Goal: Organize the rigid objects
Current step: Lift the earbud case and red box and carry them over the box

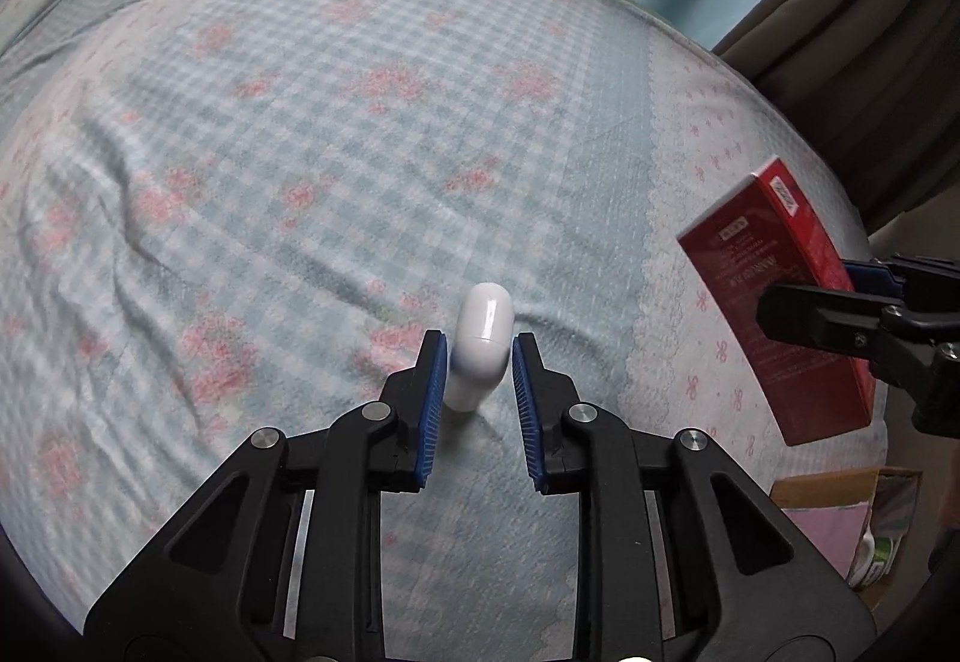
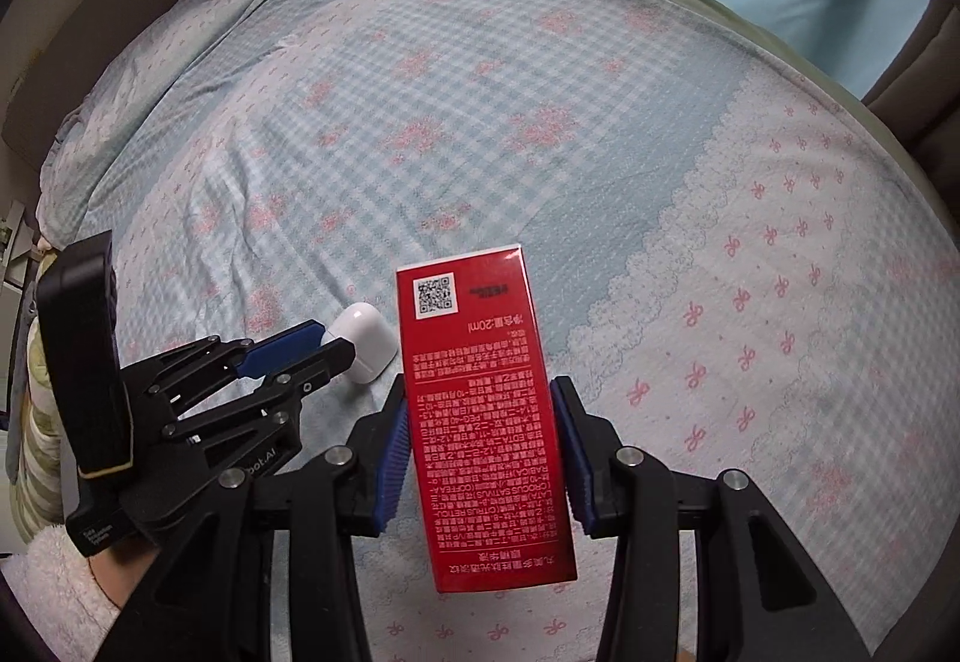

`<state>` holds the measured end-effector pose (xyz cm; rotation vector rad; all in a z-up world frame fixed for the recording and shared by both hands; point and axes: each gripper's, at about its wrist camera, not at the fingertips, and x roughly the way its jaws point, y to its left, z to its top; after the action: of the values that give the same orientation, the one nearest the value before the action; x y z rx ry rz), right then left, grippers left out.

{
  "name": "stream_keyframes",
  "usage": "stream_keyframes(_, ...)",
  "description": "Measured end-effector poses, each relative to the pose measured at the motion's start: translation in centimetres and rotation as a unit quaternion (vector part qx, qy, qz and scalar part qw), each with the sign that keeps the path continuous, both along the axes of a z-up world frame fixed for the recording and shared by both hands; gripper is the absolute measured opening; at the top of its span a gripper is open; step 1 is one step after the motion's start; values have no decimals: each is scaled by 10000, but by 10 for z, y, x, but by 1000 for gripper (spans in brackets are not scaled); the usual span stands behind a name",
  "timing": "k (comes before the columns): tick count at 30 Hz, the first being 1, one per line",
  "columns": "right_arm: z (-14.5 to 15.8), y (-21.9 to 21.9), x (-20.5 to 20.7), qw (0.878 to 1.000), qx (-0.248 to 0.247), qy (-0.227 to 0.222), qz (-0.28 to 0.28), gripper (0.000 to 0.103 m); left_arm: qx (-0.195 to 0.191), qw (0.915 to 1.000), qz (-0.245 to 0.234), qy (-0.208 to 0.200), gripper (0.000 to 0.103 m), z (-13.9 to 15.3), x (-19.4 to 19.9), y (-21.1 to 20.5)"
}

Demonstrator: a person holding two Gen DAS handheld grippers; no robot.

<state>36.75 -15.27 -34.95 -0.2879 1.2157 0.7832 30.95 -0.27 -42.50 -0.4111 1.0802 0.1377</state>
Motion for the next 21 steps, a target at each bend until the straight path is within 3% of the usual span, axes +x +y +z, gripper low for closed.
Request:
stream_keyframes(2, -4, -6, -3, 9999, 40, 87, -103, 41, 48, 9998, -61, 174, 31, -6, 3, 0)
stream_keyframes(4, -6, -10, -6, 9997, 53, 143, -180, 41, 79, 9997, -152, 158, 62, -9, 6, 0)
stream_keyframes(5, -8, -12, -7, 9996, 56, 167, -202, 41, 66, 9998, -175, 100, 65, -9, 6, 0)
stream_keyframes(8, -11, -16, -10, 9996, 60, 181, -230, 41, -43, 9998, -200, -78, 65, -11, 9, 4)
stream_keyframes(15, -15, -21, -9, 9993, 95, 208, -311, 41, -201, 9997, -89, -80, 64, -26, 17, 14)
stream_keyframes(17, -17, -22, -7, 9991, 116, 224, -338, 41, -209, 9997, -54, -81, 51, -28, 18, 15)
stream_keyframes(18, -18, -23, -7, 9990, 127, 233, -352, 41, -254, 9997, -13, -64, 37, -30, 19, 17)
stream_keyframes(21, -21, -25, -6, 9988, 138, 261, -391, 41, -525, 9984, 97, -181, 31, -31, 21, 24)
